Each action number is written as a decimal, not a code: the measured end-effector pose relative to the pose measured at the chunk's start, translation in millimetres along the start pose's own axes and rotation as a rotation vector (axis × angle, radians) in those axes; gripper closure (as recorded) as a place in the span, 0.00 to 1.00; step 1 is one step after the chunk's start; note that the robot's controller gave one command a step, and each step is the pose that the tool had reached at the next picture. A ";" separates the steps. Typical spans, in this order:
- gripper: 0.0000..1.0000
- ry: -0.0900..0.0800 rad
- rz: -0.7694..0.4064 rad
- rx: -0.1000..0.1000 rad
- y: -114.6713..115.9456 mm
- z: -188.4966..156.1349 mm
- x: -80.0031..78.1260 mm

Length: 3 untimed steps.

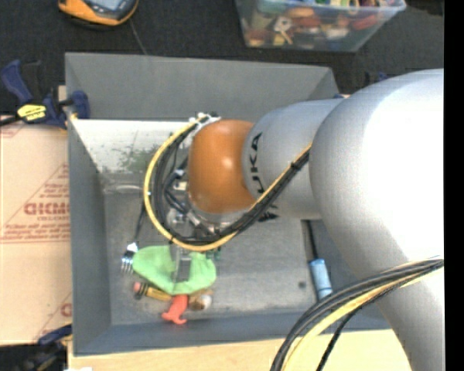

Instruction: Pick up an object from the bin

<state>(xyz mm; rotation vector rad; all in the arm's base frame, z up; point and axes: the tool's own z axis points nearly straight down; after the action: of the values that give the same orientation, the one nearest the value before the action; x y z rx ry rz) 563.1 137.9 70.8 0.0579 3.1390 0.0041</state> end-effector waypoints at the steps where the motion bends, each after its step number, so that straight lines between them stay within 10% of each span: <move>1: 0.00 -0.022 0.387 -0.004 -18.0 -70.7 -8.7; 2: 0.00 0.000 0.366 0.000 6.5 -29.2 27.0; 3: 0.00 -0.023 0.486 -0.005 0.0 0.6 34.1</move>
Offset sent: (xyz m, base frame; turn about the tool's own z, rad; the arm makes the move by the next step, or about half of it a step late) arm -0.0273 0.0081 0.0292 0.3704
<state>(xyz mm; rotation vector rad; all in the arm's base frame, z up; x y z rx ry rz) 529.0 139.1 70.2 0.8061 3.0113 0.0121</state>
